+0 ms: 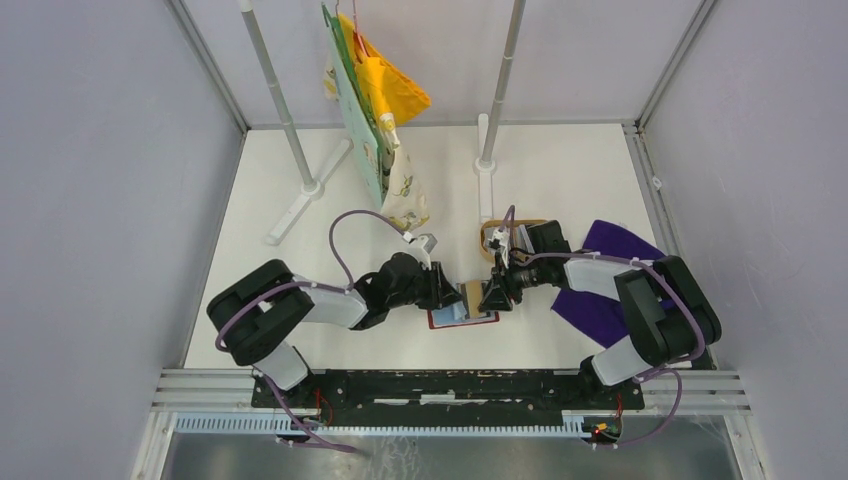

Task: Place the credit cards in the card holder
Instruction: Open the card holder at the center of the board.

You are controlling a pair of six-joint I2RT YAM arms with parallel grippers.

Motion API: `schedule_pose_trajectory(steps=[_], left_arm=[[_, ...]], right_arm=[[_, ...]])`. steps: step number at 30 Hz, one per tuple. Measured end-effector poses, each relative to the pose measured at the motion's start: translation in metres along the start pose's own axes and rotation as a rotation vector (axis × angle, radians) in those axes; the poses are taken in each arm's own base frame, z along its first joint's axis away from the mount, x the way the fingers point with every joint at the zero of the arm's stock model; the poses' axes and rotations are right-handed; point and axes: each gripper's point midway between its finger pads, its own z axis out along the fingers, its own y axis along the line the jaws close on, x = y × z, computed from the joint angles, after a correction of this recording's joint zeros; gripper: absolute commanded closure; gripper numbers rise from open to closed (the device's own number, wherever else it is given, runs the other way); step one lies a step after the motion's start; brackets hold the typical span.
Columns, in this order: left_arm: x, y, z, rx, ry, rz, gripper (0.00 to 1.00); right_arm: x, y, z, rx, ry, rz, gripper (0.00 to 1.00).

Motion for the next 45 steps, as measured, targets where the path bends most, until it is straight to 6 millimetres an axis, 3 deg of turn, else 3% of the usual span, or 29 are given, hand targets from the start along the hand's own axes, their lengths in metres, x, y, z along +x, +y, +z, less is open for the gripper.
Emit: schedule_pose_trajectory(steps=[10,18,23,26,30,33,35,38,42,45], left_arm=[[-0.003,0.014,-0.015,-0.091,-0.016,0.026,0.59],[-0.011,0.032,-0.040,-0.222,-0.040,0.077,0.51],[-0.033,0.017,-0.066,-0.211,-0.119,0.106,0.47],[-0.040,0.002,-0.075,-0.148,-0.152,0.113,0.56],[-0.035,-0.015,-0.071,-0.052,-0.120,0.116,0.64],[-0.022,-0.014,-0.062,-0.032,-0.058,0.113,0.68],[-0.013,-0.008,-0.057,-0.048,-0.021,0.107,0.67],[-0.007,-0.006,-0.056,-0.064,0.018,0.083,0.57],[-0.037,-0.036,-0.059,-0.077,0.027,0.059,0.49],[-0.097,-0.100,-0.073,-0.020,-0.041,0.045,0.45]], right_arm=[[-0.006,-0.022,-0.016,0.178,0.047,-0.151,0.46],[-0.008,-0.020,-0.022,0.190,0.061,-0.234,0.47],[-0.007,-0.016,-0.022,0.163,0.076,-0.275,0.50],[-0.009,-0.013,-0.023,0.143,0.077,-0.302,0.55],[-0.009,-0.010,-0.023,0.125,0.081,-0.332,0.61],[-0.008,-0.010,-0.024,0.124,0.087,-0.347,0.65],[-0.007,-0.010,-0.025,0.128,0.096,-0.352,0.66],[-0.008,-0.011,-0.027,0.132,0.108,-0.367,0.66],[-0.019,-0.009,-0.034,0.146,0.106,-0.421,0.66],[-0.033,-0.006,-0.045,0.180,0.071,-0.475,0.65]])
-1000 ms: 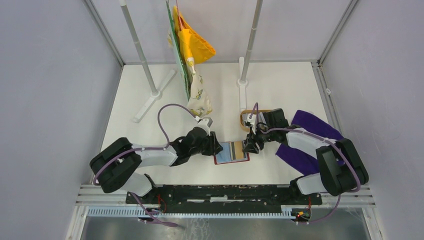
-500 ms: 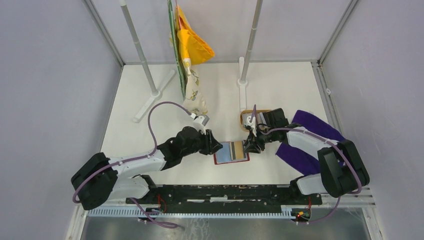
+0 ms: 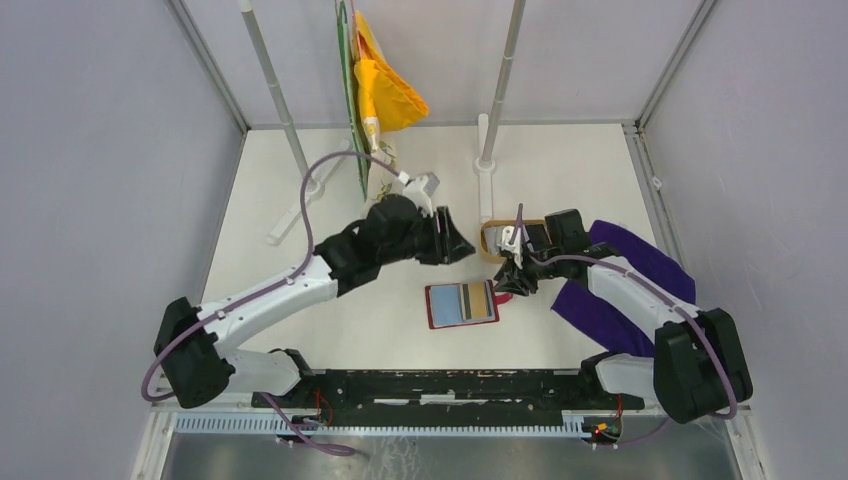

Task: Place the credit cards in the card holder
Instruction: Open the card holder at the center of the board, then pick up the credit card from the storage box.

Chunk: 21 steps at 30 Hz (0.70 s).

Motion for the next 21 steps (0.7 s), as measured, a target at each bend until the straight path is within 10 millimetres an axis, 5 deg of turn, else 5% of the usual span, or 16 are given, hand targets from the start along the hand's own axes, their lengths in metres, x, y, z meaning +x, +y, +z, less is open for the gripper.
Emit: schedule_pose_trajectory(steps=[5,6,21], left_arm=[[-0.085,-0.088,-0.049,0.136,-0.143,-0.072,0.23],[-0.092,-0.096,-0.059,0.147,-0.157,-0.091,0.06],[-0.136,-0.112,-0.116,0.073,-0.274,-0.208,0.00]], right_arm=[[-0.010,-0.007,-0.014,0.056,-0.025,-0.038,0.65],[-0.010,-0.008,-0.015,0.059,-0.025,-0.038,0.64],[0.002,-0.018,-0.033,0.085,-0.005,-0.035,0.64]])
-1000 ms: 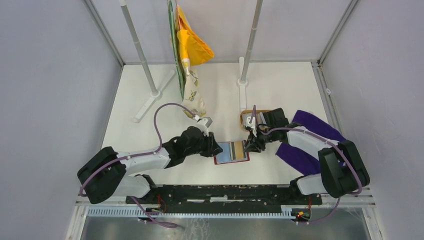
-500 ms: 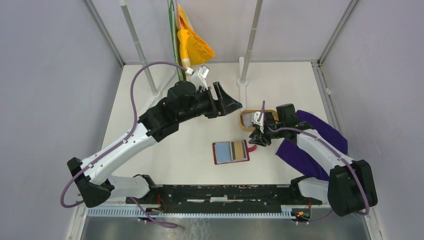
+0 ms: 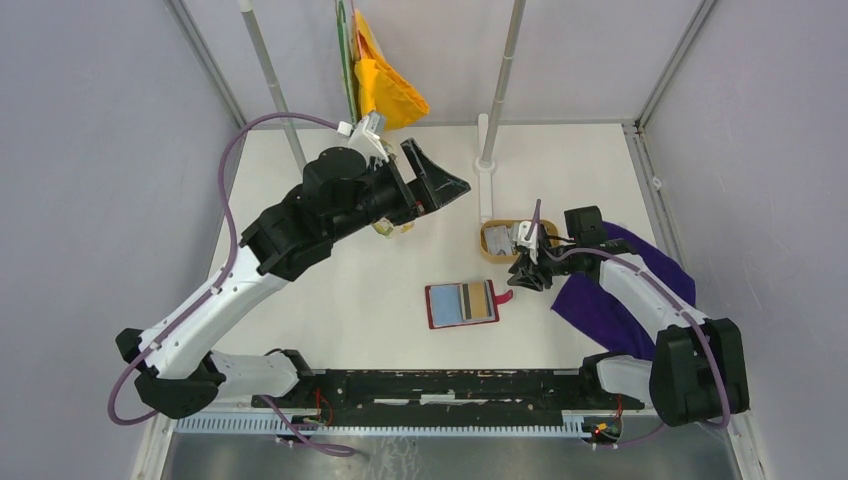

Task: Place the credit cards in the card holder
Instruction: Pick up the credit card from the storage box.

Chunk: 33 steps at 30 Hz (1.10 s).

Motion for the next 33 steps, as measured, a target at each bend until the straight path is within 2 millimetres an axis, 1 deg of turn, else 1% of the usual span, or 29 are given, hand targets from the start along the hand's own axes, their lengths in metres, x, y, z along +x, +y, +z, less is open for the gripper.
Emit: schedule_pose_trajectory(steps=[3,8,10,12,15,17,18,19,21,23,25,28,30,32,33], left_arm=[[-0.004,-0.005,-0.005,0.009,-0.008,0.000,0.00],[-0.004,-0.011,-0.011,0.043,-0.005,0.008,0.00],[-0.002,-0.013,-0.013,0.081,-0.003,0.051,0.00],[0.002,-0.009,-0.014,0.104,-0.005,0.110,0.00],[0.014,0.015,-0.016,0.121,-0.029,0.242,0.00],[0.027,0.042,-0.019,0.115,-0.045,0.326,0.00],[0.034,0.056,-0.021,0.109,-0.051,0.358,0.00],[0.039,0.067,-0.022,0.102,-0.054,0.383,0.00],[0.049,0.089,-0.021,0.082,-0.060,0.431,0.00],[0.055,0.102,-0.014,0.061,-0.048,0.471,0.00],[0.060,0.111,-0.002,0.039,-0.026,0.508,0.00],[0.071,0.127,0.017,0.002,0.026,0.549,0.00],[0.081,0.140,0.028,-0.031,0.078,0.569,0.02],[0.085,0.145,0.032,-0.055,0.115,0.582,0.02],[0.084,0.144,0.034,-0.065,0.131,0.596,0.02]], right_arm=[[0.005,-0.001,-0.001,-0.002,0.005,0.018,0.63],[0.009,-0.002,-0.003,-0.002,0.009,0.030,0.62],[0.010,-0.005,-0.008,0.015,0.004,0.035,0.59],[0.009,-0.010,-0.014,0.045,-0.003,0.038,0.56],[0.002,-0.024,-0.030,0.129,-0.028,0.032,0.49],[-0.007,-0.034,-0.041,0.200,-0.052,0.009,0.39],[-0.010,-0.038,-0.045,0.232,-0.062,-0.003,0.33],[-0.013,-0.041,-0.048,0.261,-0.072,-0.012,0.24],[-0.014,-0.045,-0.051,0.310,-0.083,-0.012,0.03],[-0.015,-0.051,-0.053,0.349,-0.091,0.005,0.02],[-0.021,-0.059,-0.055,0.379,-0.114,0.024,0.02],[-0.027,-0.070,-0.053,0.391,-0.155,0.109,0.02],[-0.028,-0.085,-0.050,0.398,-0.156,0.193,0.03],[-0.029,-0.101,-0.049,0.430,-0.145,0.239,0.04],[-0.029,-0.112,-0.050,0.469,-0.127,0.254,0.05]])
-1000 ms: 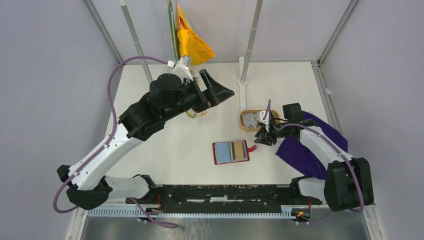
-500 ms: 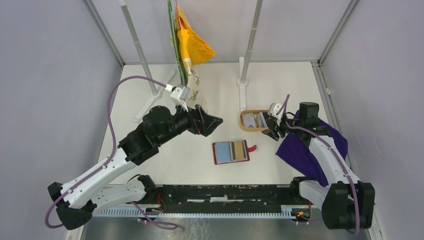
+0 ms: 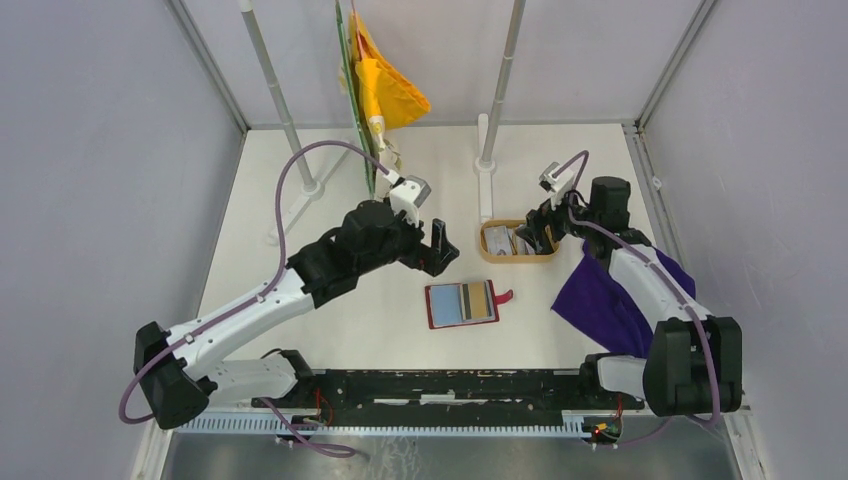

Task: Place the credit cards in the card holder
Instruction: Pick up the credit card from the storage box.

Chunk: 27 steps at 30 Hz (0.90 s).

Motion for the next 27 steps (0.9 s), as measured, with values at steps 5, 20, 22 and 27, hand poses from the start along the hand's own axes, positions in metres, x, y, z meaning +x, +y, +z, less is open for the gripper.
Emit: schedule_pose_trajectory(steps=[5,20,22,27], left_arm=[[-0.037,-0.008,-0.003,0.008,-0.057,0.082,0.02],[0.018,0.020,0.021,-0.064,0.134,0.198,0.04],[0.019,0.021,0.020,-0.066,0.141,0.203,0.04],[0.020,0.023,0.018,-0.070,0.145,0.213,0.04]], right_arm=[[-0.008,-0.007,0.018,0.106,0.059,-0.041,0.07],[0.065,-0.034,0.034,0.317,0.324,0.026,0.08],[0.070,-0.036,0.034,0.326,0.340,0.028,0.13],[0.084,-0.035,0.036,0.321,0.383,0.044,0.20]])
